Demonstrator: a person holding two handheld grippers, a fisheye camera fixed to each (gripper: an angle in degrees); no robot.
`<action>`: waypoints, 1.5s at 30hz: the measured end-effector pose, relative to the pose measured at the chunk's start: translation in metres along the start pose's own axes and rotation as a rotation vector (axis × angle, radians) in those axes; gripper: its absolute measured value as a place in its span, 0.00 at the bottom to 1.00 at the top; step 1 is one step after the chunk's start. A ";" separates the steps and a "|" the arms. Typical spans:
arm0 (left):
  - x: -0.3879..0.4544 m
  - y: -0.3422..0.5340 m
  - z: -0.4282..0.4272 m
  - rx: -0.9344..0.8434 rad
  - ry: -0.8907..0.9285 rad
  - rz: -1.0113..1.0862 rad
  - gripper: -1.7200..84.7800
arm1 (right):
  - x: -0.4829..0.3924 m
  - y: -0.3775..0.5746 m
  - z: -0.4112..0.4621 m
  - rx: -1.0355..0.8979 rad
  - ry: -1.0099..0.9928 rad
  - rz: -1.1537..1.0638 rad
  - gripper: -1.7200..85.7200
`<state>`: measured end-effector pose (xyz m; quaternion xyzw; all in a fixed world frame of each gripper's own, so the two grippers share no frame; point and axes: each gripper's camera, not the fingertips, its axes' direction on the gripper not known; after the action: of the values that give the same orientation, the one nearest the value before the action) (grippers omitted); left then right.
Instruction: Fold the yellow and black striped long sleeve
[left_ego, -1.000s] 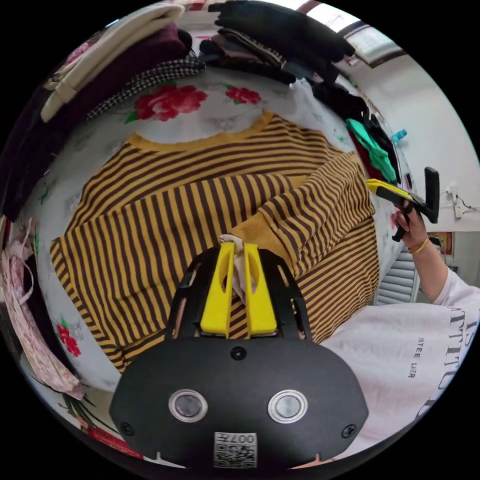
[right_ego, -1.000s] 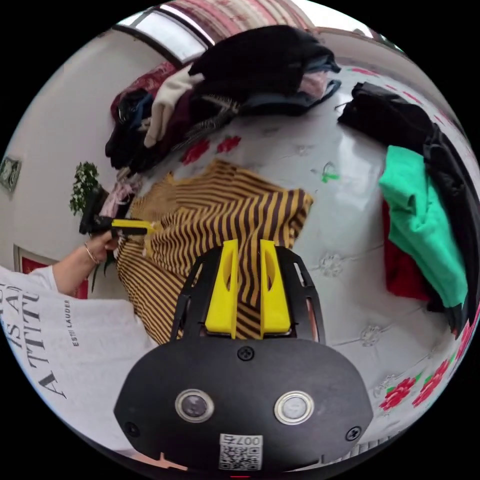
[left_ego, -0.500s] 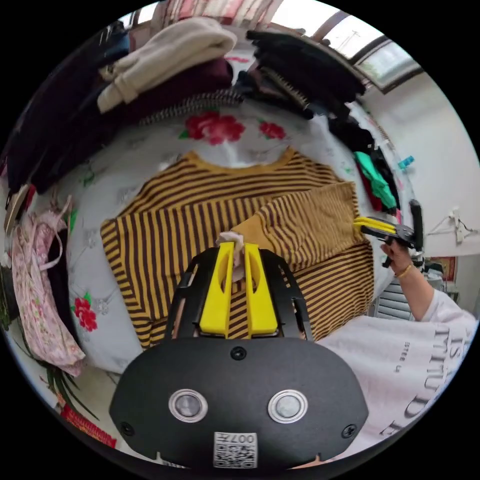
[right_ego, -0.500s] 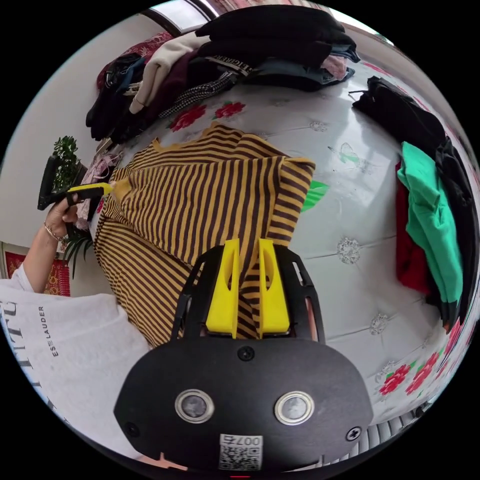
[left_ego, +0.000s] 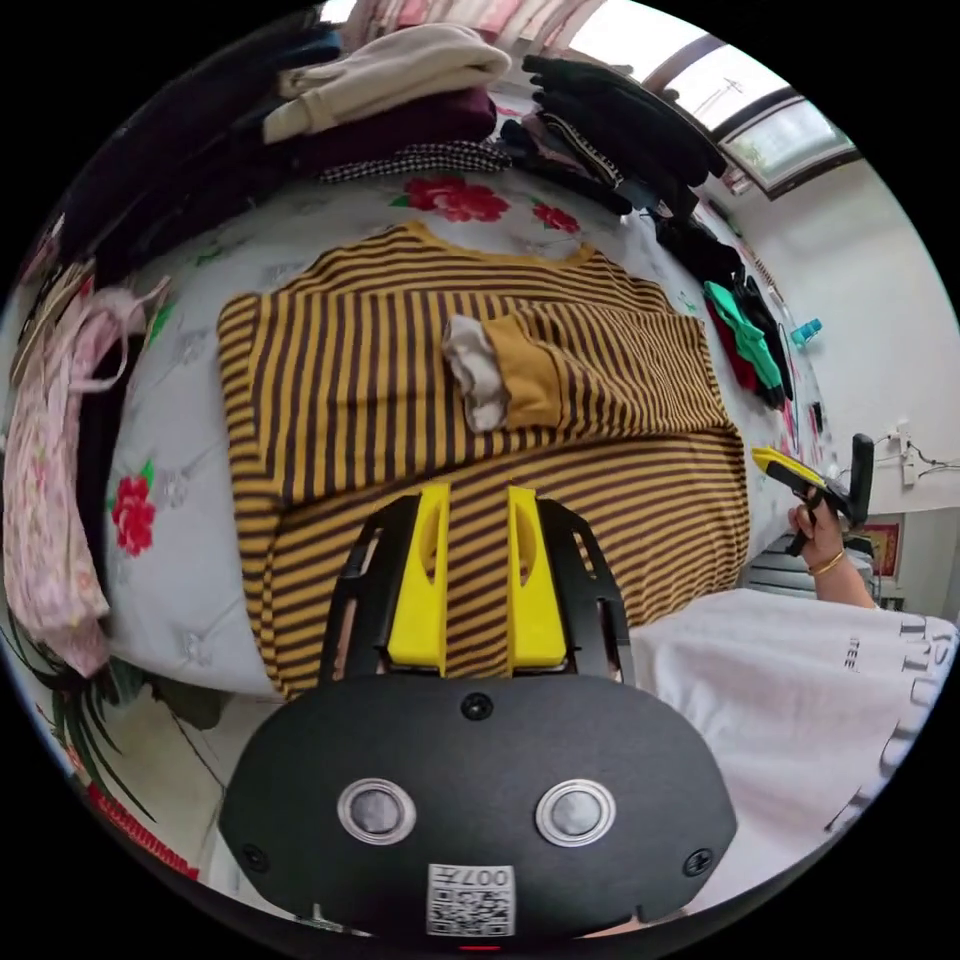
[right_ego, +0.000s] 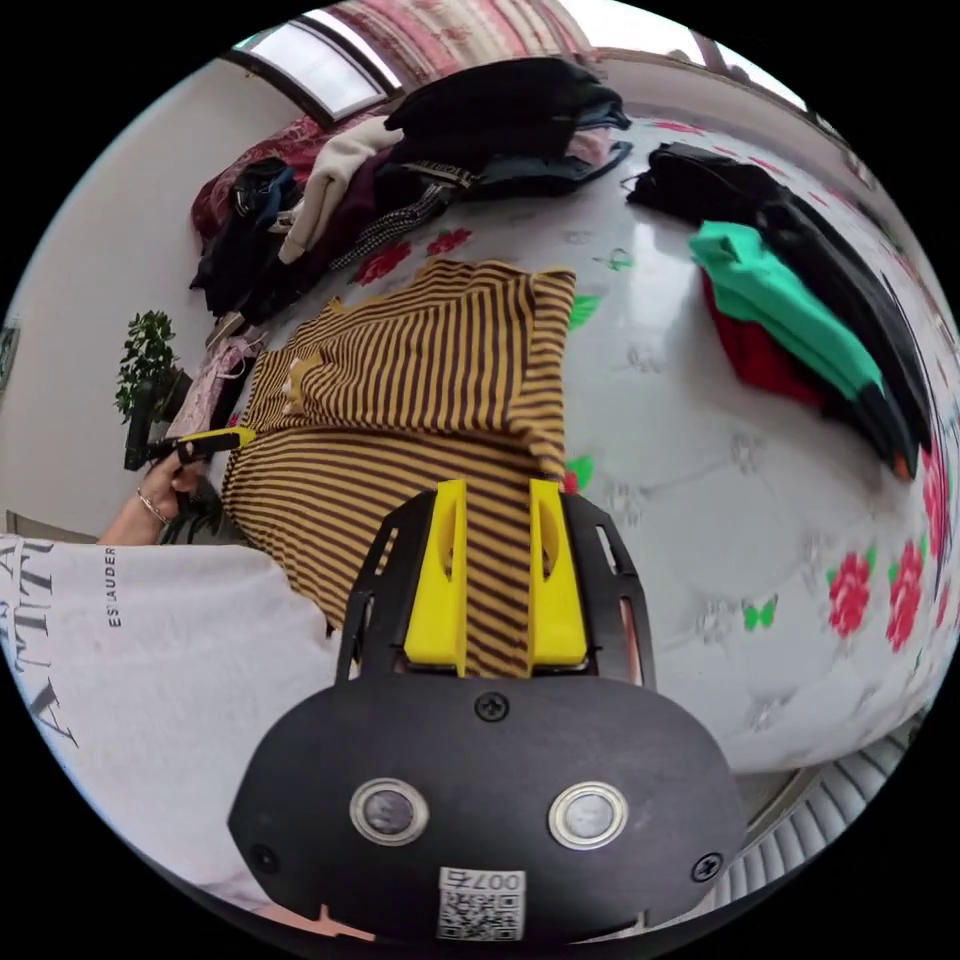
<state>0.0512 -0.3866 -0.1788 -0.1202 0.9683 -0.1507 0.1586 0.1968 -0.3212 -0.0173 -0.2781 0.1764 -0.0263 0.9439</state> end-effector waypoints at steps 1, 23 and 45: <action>-0.009 0.021 -0.008 0.021 -0.021 -0.022 0.13 | 0.005 0.016 -0.001 -0.005 0.006 0.038 0.12; -0.124 0.178 0.036 -0.104 -0.053 -0.155 0.17 | 0.041 0.105 0.099 -0.361 -0.054 0.349 0.11; -0.172 0.064 -0.098 0.129 0.445 -0.068 0.05 | 0.114 0.062 0.030 0.166 -0.512 0.196 0.02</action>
<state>0.1643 -0.2540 -0.0643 -0.1060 0.9632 -0.2405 -0.0568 0.3105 -0.2701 -0.0636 -0.1789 -0.0443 0.1215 0.9753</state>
